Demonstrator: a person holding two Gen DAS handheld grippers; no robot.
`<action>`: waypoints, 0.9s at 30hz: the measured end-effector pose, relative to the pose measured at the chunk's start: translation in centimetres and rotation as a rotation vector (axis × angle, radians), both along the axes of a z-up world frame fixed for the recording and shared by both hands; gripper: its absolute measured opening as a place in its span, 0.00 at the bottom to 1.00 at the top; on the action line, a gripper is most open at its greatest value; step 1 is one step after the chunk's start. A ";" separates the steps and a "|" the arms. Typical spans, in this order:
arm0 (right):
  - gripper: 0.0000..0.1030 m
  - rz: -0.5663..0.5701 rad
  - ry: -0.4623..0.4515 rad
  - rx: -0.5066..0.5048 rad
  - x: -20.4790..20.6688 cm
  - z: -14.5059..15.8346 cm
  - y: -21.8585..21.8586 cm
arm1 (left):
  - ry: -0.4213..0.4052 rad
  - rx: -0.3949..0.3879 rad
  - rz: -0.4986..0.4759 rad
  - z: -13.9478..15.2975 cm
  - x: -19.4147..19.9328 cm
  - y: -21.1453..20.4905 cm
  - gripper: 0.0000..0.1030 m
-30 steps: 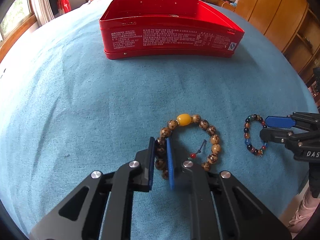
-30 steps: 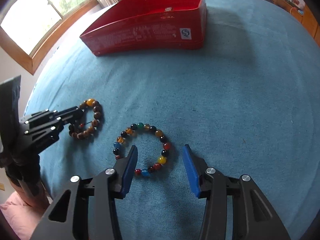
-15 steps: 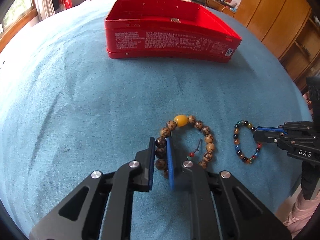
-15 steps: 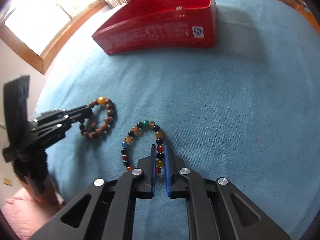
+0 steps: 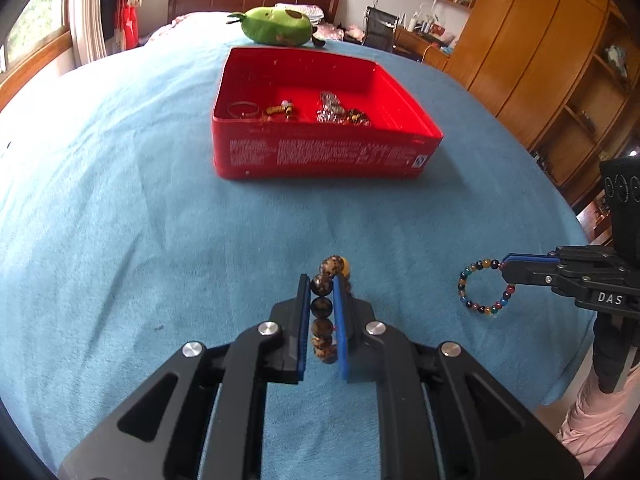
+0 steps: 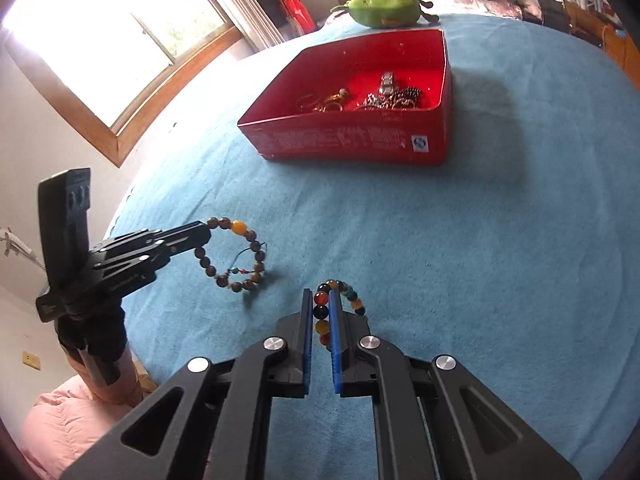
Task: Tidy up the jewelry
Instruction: 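Carry both bead bracelets over the red tin with both tools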
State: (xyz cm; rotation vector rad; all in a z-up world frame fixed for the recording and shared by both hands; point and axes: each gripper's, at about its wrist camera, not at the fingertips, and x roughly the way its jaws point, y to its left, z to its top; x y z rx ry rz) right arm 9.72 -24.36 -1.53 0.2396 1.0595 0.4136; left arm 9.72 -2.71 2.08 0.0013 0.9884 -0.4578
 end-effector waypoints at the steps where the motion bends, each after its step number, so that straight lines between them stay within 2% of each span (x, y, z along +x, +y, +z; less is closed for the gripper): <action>1: 0.07 -0.002 -0.002 -0.005 0.0 0.1 -0.1 | -0.008 0.000 0.001 0.3 0.0 0.1 0.09; 12: 0.07 -0.007 -0.039 -0.046 1.5 2.9 -0.4 | -0.072 -0.008 0.004 3.5 0.9 -0.1 0.09; 18: 0.07 -0.012 -0.076 -0.058 3.4 5.6 -0.4 | -0.126 -0.018 0.008 6.4 2.4 -0.4 0.09; 27: 0.07 -0.027 -0.137 -0.066 8.5 9.8 -0.2 | -0.154 -0.007 0.029 10.2 8.3 -1.9 0.09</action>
